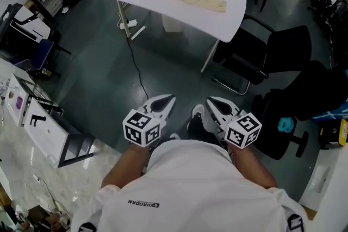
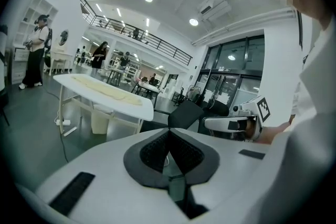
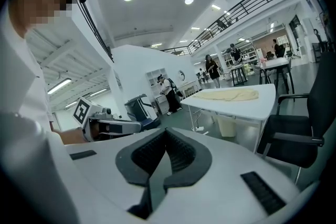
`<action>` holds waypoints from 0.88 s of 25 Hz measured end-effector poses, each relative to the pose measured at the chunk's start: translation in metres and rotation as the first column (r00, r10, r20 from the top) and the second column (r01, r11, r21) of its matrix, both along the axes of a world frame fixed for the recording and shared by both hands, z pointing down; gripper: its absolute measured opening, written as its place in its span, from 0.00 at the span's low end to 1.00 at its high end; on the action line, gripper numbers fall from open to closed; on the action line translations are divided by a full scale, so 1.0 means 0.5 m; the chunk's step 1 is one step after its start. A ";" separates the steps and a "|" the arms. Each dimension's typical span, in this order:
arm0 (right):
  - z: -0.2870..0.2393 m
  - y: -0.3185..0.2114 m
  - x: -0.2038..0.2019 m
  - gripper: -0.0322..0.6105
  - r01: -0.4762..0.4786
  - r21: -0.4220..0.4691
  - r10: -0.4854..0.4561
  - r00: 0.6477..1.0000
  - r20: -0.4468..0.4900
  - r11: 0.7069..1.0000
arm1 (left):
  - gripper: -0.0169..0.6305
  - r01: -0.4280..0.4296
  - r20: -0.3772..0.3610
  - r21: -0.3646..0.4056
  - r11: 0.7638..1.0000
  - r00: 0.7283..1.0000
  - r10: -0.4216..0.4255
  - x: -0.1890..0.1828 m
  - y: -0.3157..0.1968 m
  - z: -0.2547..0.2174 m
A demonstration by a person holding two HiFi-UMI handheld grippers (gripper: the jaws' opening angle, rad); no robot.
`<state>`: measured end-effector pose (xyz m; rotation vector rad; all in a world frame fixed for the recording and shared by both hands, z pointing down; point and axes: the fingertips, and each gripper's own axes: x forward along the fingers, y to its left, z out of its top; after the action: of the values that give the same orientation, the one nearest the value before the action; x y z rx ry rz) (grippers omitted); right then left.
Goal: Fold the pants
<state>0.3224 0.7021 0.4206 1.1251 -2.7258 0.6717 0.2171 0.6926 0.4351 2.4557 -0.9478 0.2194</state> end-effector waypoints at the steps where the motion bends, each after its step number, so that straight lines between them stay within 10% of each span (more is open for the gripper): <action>1: 0.002 -0.005 -0.004 0.07 0.004 -0.002 -0.004 1.000 0.002 1.000 | 0.06 0.003 -0.003 0.002 1.000 1.000 -0.003 -0.003 -0.004 -0.003; 22: 0.021 -0.324 0.036 0.07 -0.041 -0.006 0.041 0.993 0.110 0.999 | 0.06 0.028 0.065 -0.018 0.999 0.998 -0.026 0.001 -0.275 0.018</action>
<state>0.3403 0.5401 0.4312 1.1805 -2.7979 0.7658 0.2173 0.5553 0.4442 2.4303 -1.0013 0.2994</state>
